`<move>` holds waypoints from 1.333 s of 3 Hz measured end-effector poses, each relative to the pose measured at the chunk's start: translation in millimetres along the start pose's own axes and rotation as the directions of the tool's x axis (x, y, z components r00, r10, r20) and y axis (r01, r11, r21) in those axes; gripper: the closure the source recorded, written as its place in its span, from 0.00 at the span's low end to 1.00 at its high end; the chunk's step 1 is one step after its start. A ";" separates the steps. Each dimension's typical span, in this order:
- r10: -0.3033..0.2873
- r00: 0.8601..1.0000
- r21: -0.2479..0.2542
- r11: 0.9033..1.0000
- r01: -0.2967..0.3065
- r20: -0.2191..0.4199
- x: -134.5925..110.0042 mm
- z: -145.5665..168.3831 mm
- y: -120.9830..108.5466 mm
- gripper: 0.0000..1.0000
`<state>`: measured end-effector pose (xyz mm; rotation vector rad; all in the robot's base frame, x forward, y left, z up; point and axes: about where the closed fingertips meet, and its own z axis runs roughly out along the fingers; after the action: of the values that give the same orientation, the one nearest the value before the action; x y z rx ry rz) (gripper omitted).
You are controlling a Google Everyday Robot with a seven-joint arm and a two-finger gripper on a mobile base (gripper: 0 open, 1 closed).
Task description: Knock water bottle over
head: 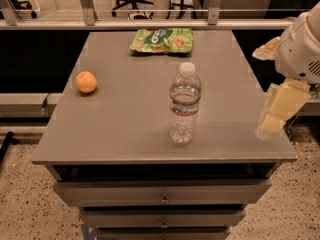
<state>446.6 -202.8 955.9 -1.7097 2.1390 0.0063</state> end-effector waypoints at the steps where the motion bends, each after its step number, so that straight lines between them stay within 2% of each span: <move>1: 0.014 0.996 0.021 1.000 -0.016 0.094 -9.8 26.9 -3.9 0.00; 2: 0.040 0.982 0.042 0.998 -0.048 0.187 -21.8 44.8 -6.4 0.00; 3: 0.094 0.944 0.008 0.995 -0.102 0.316 -42.7 67.0 -6.5 0.00; 4: 0.145 0.906 -0.045 0.989 -0.138 0.398 -58.6 85.3 -4.3 0.00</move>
Offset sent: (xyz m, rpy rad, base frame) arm 0.0384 0.0467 -0.0502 0.3042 -0.1228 -0.0277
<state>486.6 -127.8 896.6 -1.4077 1.9464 0.3835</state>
